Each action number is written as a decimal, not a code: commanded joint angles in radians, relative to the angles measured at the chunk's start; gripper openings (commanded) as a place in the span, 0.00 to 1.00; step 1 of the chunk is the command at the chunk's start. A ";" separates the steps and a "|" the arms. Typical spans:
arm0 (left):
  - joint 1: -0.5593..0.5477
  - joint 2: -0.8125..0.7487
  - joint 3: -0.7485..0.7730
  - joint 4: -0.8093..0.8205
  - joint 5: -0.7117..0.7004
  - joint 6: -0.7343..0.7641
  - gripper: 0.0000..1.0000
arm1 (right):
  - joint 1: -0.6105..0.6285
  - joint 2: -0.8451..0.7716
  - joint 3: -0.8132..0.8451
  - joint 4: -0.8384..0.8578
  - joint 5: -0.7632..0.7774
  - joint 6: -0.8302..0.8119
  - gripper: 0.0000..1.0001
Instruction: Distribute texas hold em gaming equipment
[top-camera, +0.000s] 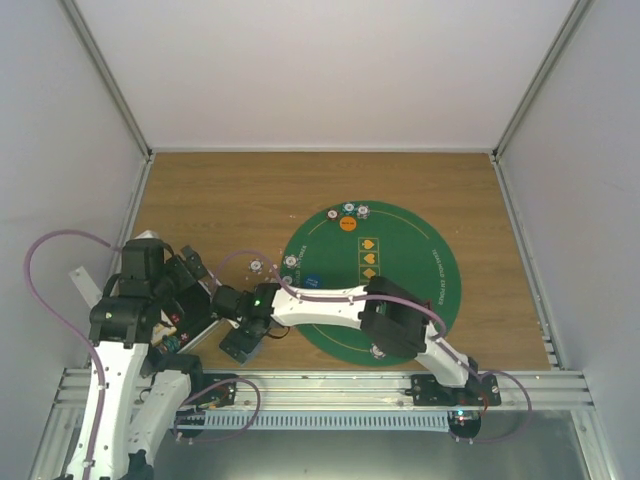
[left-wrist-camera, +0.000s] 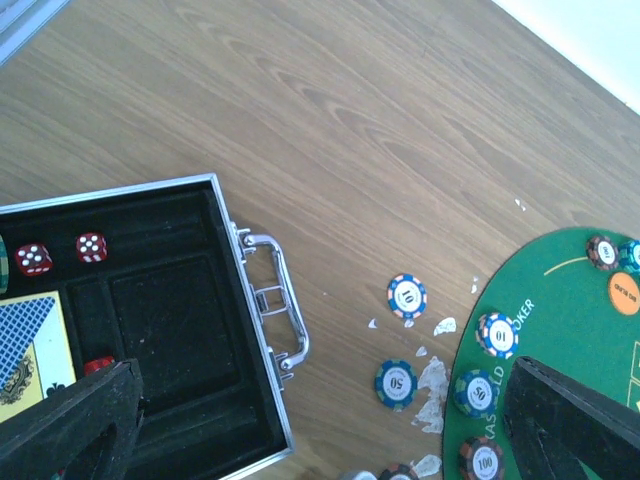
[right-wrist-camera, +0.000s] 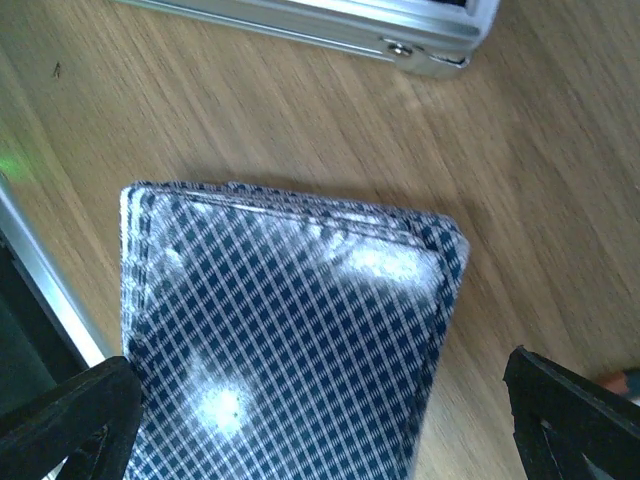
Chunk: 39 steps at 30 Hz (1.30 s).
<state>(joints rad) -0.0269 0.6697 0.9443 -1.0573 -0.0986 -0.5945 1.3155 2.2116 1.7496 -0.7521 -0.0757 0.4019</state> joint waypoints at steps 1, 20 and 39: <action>0.007 -0.012 0.013 -0.021 0.002 -0.011 0.99 | 0.023 0.041 0.079 -0.043 0.015 0.009 1.00; 0.007 -0.051 -0.016 -0.020 0.024 -0.038 0.99 | 0.062 0.119 0.183 -0.152 0.074 -0.007 1.00; 0.007 -0.061 -0.042 0.008 0.046 -0.074 0.99 | 0.070 0.174 0.188 -0.203 0.171 -0.028 0.90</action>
<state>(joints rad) -0.0269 0.6209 0.9123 -1.0878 -0.0605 -0.6468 1.3773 2.3425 1.9282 -0.9070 0.0486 0.3840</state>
